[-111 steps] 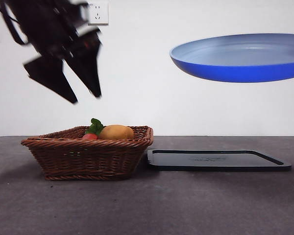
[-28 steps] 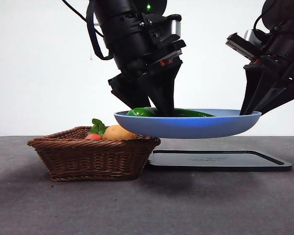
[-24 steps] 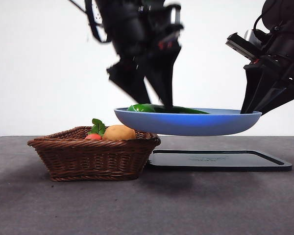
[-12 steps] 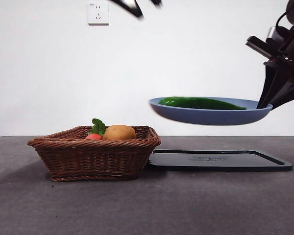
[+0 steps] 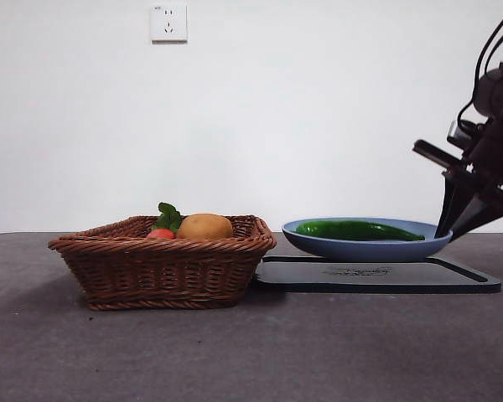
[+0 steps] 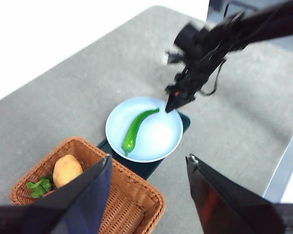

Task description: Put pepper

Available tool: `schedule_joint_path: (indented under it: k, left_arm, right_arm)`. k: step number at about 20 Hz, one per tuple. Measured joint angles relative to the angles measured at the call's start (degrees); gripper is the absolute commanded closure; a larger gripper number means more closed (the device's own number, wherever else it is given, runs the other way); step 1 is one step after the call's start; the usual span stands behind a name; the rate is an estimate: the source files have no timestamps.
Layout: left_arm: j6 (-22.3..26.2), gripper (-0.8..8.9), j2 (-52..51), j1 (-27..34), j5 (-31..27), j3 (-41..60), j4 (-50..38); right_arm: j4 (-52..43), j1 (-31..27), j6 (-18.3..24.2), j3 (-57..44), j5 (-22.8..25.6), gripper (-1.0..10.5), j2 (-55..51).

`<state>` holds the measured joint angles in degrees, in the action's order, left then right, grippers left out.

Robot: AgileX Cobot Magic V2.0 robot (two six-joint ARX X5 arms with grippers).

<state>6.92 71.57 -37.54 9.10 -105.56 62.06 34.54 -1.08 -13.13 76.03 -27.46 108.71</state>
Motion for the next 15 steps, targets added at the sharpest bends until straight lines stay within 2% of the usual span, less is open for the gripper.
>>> schedule_joint_path:
  k: [5,10,11,15]
  left_arm:
    - [-1.64,5.42,-2.34,0.00,0.02,0.00,2.16]
    - [-2.10,5.42,-2.27,0.00,0.00,0.00,3.50]
    - [-2.12,5.42,-2.27,0.00,0.00,0.00,3.52]
    - [-2.47,5.42,-2.27,0.00,0.00,0.00,3.89]
  right_arm:
    - [-1.64,-0.07,0.00,0.04,0.00,9.4,2.89]
    - [-1.84,-0.07,-0.20,0.04,2.08,9.4,3.45]
    - [-1.84,-0.04,-0.17,0.04,2.05,9.2,3.45]
    - [-0.94,-0.07,0.07,0.04,1.99,7.5,3.45]
